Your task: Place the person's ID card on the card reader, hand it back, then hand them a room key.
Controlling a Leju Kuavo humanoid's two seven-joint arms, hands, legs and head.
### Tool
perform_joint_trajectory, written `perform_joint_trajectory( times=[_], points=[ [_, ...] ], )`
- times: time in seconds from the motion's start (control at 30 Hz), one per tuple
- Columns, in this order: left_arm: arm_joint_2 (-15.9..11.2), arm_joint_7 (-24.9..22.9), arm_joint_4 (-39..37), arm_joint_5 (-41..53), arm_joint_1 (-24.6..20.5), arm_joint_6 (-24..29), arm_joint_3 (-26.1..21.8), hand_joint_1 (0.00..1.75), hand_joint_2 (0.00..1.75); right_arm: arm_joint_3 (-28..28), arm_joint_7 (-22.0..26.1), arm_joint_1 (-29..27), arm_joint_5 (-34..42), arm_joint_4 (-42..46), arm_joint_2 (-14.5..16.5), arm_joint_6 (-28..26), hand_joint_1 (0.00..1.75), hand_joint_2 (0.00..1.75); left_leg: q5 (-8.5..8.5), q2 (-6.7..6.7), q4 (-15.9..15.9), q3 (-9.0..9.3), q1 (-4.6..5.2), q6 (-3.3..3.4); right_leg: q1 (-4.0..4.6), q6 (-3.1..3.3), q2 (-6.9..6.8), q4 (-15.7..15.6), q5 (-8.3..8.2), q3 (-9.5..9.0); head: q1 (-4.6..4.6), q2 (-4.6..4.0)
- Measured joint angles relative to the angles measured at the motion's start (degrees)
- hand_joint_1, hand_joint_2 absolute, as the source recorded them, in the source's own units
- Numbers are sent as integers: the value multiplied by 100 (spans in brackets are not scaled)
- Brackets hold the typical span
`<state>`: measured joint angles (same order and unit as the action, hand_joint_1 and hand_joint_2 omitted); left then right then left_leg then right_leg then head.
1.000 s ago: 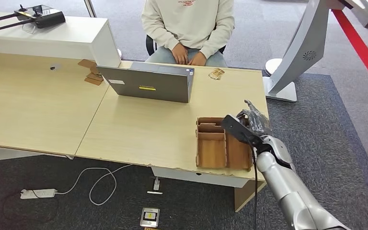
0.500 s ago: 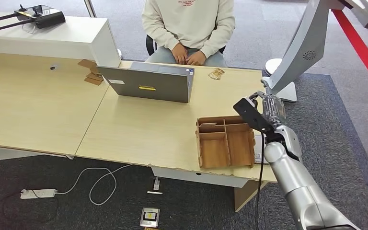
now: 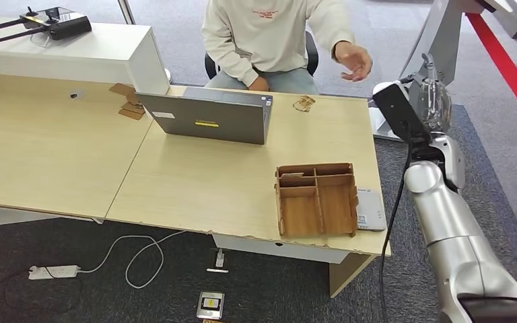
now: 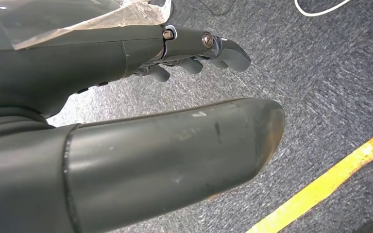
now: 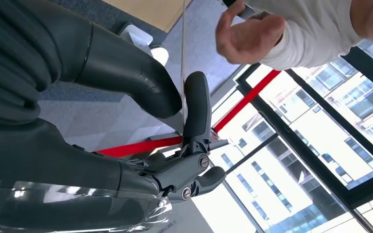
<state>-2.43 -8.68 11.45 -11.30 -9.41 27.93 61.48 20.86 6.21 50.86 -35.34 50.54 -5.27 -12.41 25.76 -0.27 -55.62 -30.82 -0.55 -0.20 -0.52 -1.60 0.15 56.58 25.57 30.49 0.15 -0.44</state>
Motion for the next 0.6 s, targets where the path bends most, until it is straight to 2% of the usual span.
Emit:
perform_joint_trajectory(
  times=[0.33, 0.6],
  points=[
    [0, 0, 0, 72, -7, -16, 102, 0, 0, -46, 14, -42, -120, -38, 28, 27, 175, 175, 0, 0, 1, -1, 0, 0, 1, 0, 0, 1, 0, -1, 0, 0],
    [0, 8, 0, 179, -35, -34, 140, 0, 0, 1, 190, 9, -404, -328, 295, 171, 175, 175, 0, -1, 1, -4, -1, 0, 1, 0, -1, 1, 0, -1, 0, 0]
  ],
)
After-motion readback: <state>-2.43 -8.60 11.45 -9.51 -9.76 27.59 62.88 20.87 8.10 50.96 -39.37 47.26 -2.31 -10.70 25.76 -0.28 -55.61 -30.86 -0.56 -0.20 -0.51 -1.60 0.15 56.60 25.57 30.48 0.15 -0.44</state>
